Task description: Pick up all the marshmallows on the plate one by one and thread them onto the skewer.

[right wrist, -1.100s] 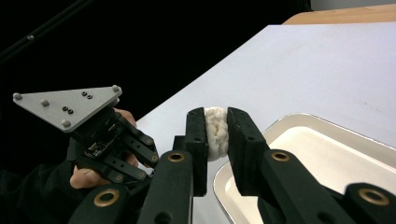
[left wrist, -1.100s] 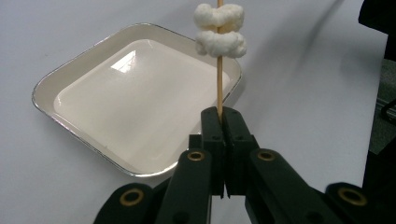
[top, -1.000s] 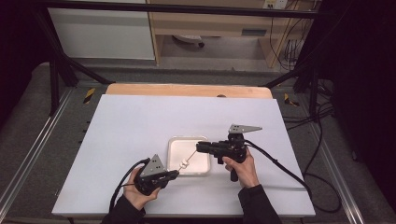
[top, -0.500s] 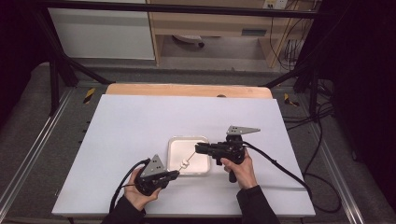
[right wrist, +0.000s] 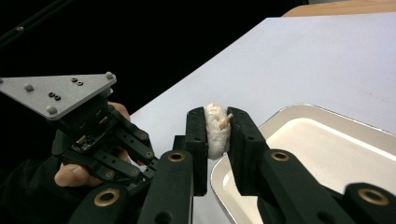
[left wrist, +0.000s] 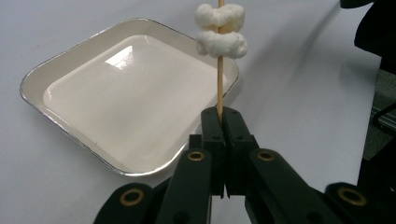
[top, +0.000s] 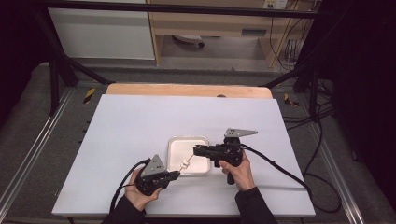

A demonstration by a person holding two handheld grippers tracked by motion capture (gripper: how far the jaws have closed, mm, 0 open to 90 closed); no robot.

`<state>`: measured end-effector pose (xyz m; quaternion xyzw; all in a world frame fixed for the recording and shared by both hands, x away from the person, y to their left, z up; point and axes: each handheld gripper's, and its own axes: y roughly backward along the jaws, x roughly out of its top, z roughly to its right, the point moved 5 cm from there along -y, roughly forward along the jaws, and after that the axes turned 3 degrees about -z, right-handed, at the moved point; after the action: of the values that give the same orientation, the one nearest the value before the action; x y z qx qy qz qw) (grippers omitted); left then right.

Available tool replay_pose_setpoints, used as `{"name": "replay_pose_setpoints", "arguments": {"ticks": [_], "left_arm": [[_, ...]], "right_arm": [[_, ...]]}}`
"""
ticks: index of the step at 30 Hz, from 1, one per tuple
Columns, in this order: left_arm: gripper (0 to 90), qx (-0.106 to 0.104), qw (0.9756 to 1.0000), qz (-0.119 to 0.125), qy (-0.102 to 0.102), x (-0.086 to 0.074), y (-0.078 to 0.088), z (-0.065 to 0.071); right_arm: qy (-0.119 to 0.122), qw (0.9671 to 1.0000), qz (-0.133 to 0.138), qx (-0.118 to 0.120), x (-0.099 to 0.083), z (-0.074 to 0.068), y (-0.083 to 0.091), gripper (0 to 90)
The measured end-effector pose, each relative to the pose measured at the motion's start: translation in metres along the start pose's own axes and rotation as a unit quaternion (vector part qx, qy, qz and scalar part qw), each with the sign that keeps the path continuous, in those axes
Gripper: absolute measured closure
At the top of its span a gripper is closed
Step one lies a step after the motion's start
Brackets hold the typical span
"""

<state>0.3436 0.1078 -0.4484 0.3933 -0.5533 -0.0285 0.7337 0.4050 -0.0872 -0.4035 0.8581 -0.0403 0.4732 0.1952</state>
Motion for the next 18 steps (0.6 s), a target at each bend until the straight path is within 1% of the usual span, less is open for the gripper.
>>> {"name": "replay_pose_setpoints", "arguments": {"ticks": [1,2,3,4,5,6,7,9,11,13,15,18], "left_arm": [[88.7,-0.001,1.0000,0.002,0.001,0.000,0.000,0.000],[88.7,-0.009,0.9998,0.017,0.004,0.003,0.001,0.001],[88.7,-0.009,0.9997,0.022,0.008,0.006,0.003,0.001],[88.8,0.004,0.9998,0.017,0.000,0.009,0.003,0.001],[88.7,0.012,0.9998,0.016,-0.006,0.009,0.003,0.002],[88.7,0.011,0.9998,0.015,-0.002,0.008,0.002,0.002],[88.7,0.009,0.9998,0.017,0.002,0.007,0.002,0.001],[88.7,0.011,0.9998,0.018,0.004,0.007,0.004,0.000],[88.7,0.011,0.9998,0.017,0.006,0.006,0.003,-0.002],[88.7,0.013,0.9998,0.016,0.007,0.006,0.002,-0.002],[88.6,0.015,0.9997,0.017,0.007,0.006,0.003,-0.003],[88.6,0.019,0.9995,0.019,0.014,0.005,0.004,-0.006]], "right_arm": [[-0.001,1.0000,0.000,0.001,-0.001,0.000,-0.001,79.3],[0.000,1.0000,-0.003,0.002,-0.002,0.000,-0.001,79.3],[-0.004,0.9997,-0.022,0.012,-0.005,-0.001,-0.005,79.2],[-0.002,0.9992,-0.037,0.016,-0.011,-0.002,-0.011,79.1],[0.002,0.9993,-0.035,0.017,-0.015,-0.004,-0.015,79.2],[0.003,0.9994,-0.030,0.018,-0.015,-0.005,-0.017,79.1],[0.004,0.9992,-0.034,0.019,-0.014,-0.005,-0.019,79.1],[0.004,0.9993,-0.032,0.020,-0.013,-0.005,-0.019,79.0],[0.003,0.9994,-0.029,0.018,-0.014,-0.005,-0.020,78.4],[0.005,0.9996,-0.028,0.009,-0.014,-0.004,-0.021,76.8],[0.008,0.9997,-0.022,0.000,-0.013,-0.003,-0.020,71.4],[0.015,0.9996,-0.018,-0.013,-0.010,-0.003,-0.016,64.3]]}}
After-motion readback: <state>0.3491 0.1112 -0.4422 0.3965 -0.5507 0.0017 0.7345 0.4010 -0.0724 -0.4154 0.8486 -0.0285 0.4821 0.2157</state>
